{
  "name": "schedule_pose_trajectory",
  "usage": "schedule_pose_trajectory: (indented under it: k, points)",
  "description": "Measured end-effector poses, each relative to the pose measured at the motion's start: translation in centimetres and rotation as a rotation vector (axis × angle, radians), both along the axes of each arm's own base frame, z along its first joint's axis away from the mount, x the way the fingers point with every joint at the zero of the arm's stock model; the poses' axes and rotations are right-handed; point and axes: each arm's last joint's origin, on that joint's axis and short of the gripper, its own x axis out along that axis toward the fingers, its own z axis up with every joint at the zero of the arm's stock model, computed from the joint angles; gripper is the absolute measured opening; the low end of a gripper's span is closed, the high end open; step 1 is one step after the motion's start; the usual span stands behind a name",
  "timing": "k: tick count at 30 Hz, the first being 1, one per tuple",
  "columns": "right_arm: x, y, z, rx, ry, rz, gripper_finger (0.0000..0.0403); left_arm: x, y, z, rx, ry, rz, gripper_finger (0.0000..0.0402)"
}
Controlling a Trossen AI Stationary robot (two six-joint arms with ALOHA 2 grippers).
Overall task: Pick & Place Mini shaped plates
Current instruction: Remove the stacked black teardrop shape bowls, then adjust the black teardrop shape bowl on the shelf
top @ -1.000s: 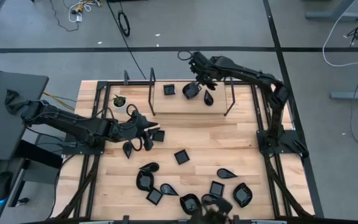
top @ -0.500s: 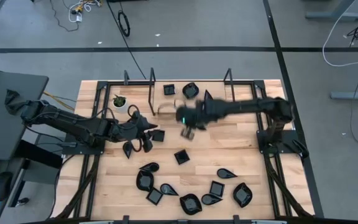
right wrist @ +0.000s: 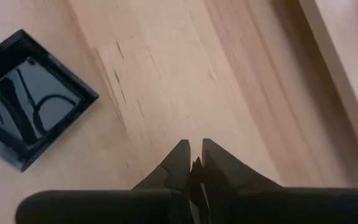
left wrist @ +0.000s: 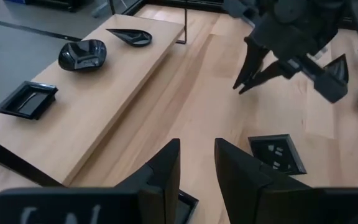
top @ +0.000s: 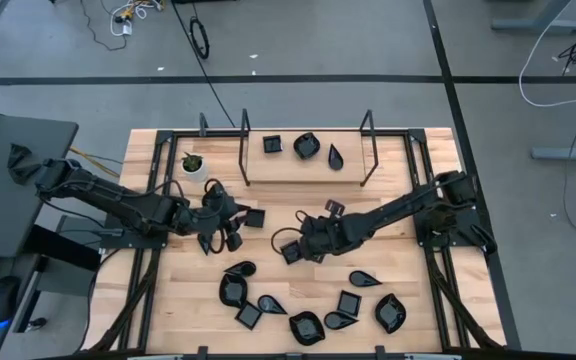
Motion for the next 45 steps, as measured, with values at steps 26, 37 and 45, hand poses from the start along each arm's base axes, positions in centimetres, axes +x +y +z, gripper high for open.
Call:
schedule_pose_trajectory:
  k: [26, 37, 45]
  points:
    - [-1.7, -0.5, 2.9, 0.176, -0.194, 0.037, 0.0195, 0.0, 0.1, 0.0, 0.007, 0.001, 0.016, 0.0105]
    - [-7.8, -2.4, 3.1, 0.197, -0.204, -0.106, 0.0180, 0.0, 0.1, 0.0, 0.000, 0.000, 0.018, 0.0105]
    - [-5.8, -6.1, 2.5, 0.230, -0.435, -0.290, 0.0141, 0.0, 0.1, 0.0, 0.001, -0.002, 0.019, 0.0105]
